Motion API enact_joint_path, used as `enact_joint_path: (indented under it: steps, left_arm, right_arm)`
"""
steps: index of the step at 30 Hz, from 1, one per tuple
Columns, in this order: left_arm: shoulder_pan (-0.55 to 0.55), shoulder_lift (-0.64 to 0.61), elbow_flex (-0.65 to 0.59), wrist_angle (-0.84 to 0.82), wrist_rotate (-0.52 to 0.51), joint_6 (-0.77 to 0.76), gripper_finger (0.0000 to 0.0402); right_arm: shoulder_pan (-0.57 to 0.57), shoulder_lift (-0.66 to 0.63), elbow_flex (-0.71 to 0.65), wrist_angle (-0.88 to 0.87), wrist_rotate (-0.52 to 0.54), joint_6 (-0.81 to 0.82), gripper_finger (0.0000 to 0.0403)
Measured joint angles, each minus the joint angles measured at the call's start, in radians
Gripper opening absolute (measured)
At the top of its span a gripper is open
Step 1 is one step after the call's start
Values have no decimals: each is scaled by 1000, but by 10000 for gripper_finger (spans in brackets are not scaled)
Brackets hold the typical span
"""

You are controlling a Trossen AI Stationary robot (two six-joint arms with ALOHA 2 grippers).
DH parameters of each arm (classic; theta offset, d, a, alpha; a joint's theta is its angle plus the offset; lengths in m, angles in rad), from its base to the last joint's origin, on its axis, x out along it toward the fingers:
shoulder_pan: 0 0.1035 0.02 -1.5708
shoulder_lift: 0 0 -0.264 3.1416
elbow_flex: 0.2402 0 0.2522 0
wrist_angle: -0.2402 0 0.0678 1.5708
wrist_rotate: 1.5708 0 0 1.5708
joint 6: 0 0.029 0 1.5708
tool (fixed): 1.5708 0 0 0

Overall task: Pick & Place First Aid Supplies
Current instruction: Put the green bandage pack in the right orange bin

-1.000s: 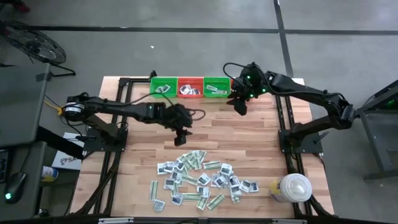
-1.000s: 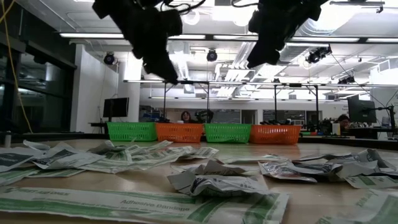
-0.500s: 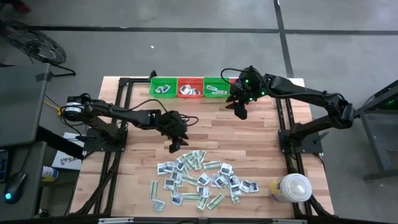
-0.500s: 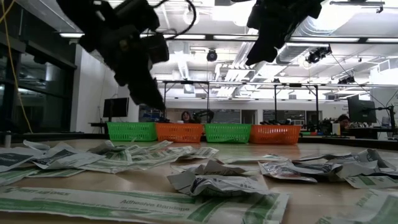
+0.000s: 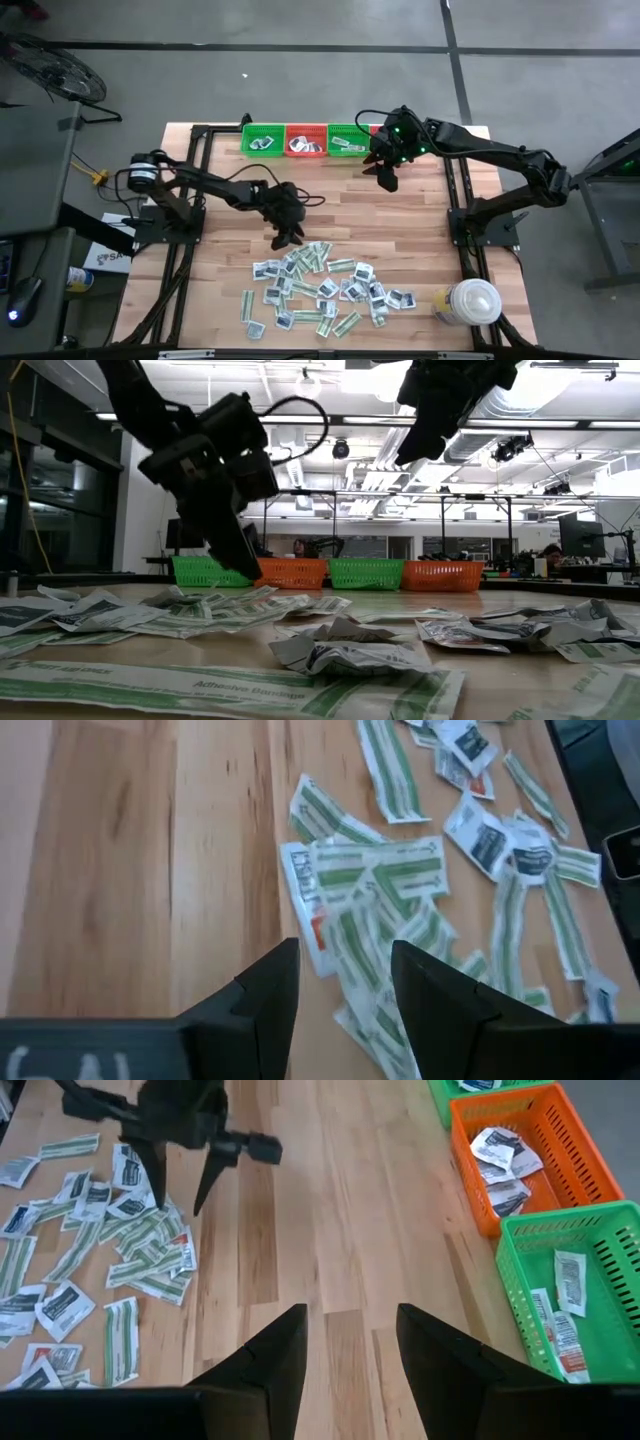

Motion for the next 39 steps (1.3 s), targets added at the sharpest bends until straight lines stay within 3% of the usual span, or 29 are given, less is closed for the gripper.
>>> enact_joint_path:
  steps: [15, 39]
  left_arm:
    - [-3, 85, 2, 125, 68, -27, 158]
    - [-35, 122, 10, 123, 11, -27, 158]
  right_arm:
    - [0, 0, 0, -6, 0, 0, 149]
    - [0, 0, 0, -8, 0, 2, 149]
